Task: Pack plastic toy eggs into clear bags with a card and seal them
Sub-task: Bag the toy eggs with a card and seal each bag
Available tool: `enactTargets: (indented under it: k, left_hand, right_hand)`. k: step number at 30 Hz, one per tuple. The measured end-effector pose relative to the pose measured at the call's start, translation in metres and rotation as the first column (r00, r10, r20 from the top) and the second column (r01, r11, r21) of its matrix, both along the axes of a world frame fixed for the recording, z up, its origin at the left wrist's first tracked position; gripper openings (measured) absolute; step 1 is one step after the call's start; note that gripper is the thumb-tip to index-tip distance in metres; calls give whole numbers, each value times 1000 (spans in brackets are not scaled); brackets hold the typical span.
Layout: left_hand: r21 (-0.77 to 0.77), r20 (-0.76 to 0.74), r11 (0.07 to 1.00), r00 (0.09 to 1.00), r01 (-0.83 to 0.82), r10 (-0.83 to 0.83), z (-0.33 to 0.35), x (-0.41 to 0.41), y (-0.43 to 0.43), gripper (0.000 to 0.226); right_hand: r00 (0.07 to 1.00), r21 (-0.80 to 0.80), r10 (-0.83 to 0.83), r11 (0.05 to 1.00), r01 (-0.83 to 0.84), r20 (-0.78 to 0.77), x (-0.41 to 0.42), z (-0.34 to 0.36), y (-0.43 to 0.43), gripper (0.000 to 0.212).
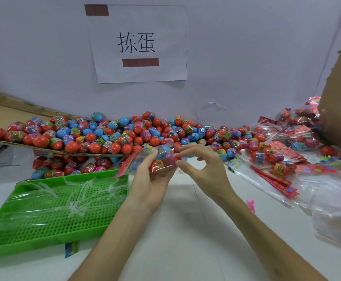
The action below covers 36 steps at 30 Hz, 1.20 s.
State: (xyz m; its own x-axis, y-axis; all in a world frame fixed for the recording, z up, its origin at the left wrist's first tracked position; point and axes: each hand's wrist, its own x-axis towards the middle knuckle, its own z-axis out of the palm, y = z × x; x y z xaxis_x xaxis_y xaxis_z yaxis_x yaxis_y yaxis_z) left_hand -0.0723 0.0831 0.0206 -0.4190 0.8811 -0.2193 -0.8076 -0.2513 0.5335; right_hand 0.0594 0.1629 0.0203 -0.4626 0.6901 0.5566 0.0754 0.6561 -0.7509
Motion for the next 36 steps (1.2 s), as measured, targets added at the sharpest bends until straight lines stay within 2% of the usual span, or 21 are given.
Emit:
enactTargets:
  k: [2,4,6,8,9,10,12,14,16,19,22,25,27,31,35,36]
  left_hand:
    - [13,-13,1000,1000,28,-28,0,2,-1,23]
    - [8,-22,1000,1000,20,-19,-1,3,1,23]
    - [-6,-5,1000,1000,-19,19,-2,2,3,17]
    - [-17,27,999,999,-46,46,-3,-1,4,11]
    - [-21,35,999,998,-45,46,-2,-2,4,10]
    - [-23,37,999,998,-41,42,-2,-3,3,11]
    - [-28,36,999,999,-38,39,-3,-3,3,18]
    - [-38,23,999,999,-27,28,-3,-1,2,18]
    - [-41,2,999,1000,-16,16,-3,0,2,15]
    - [-53,-20,998,999,-32,31,-2,1,2,13]
    - [-61,-31,997,998,-51,49,-2,-1,2,17]
    - [-64,-26,996,998,-66,65,-2,-2,3,23]
    - [-64,-41,995,997,-75,72,-3,-2,3,20]
    - [-28,-104,1000,995,-3,0,-5,2,2,11]
    - [9,-96,998,993,64,-63,-11,9,6,9]
    - [22,-93,997,993,69,-67,-13,8,6,17]
  right_hand:
    - [998,-14,20,1000,-20,55,-2,-2,-1,6]
    - [985,-41,109,994,-104,132,-3,-3,-1,10]
    - [985,-84,148,986,-141,87,-2,-2,2,17]
    - [999,-123,21,992,-26,-40,0,2,14,25]
    - [994,-118,-95,989,89,-46,3,2,24,30]
    - [976,-93,-215,972,216,17,7,2,35,35]
    - [891,1,-344,933,360,294,17,-6,60,54]
    - [782,60,-328,934,351,531,25,-20,75,67]
    - [753,101,-316,943,318,578,28,-34,81,56]
    - [840,67,-331,940,335,429,26,-39,79,27]
    - [939,-23,-262,962,274,221,22,-27,65,23]
    - [998,-94,-62,994,61,-9,16,-6,38,28]
    - [999,-66,20,998,-23,-37,11,1,22,29]
    - [996,134,-57,990,48,67,0,-3,5,24]
    - [995,79,-79,993,84,-63,-2,-6,0,20]
    - [995,40,-68,997,71,-78,-2,-7,0,18]
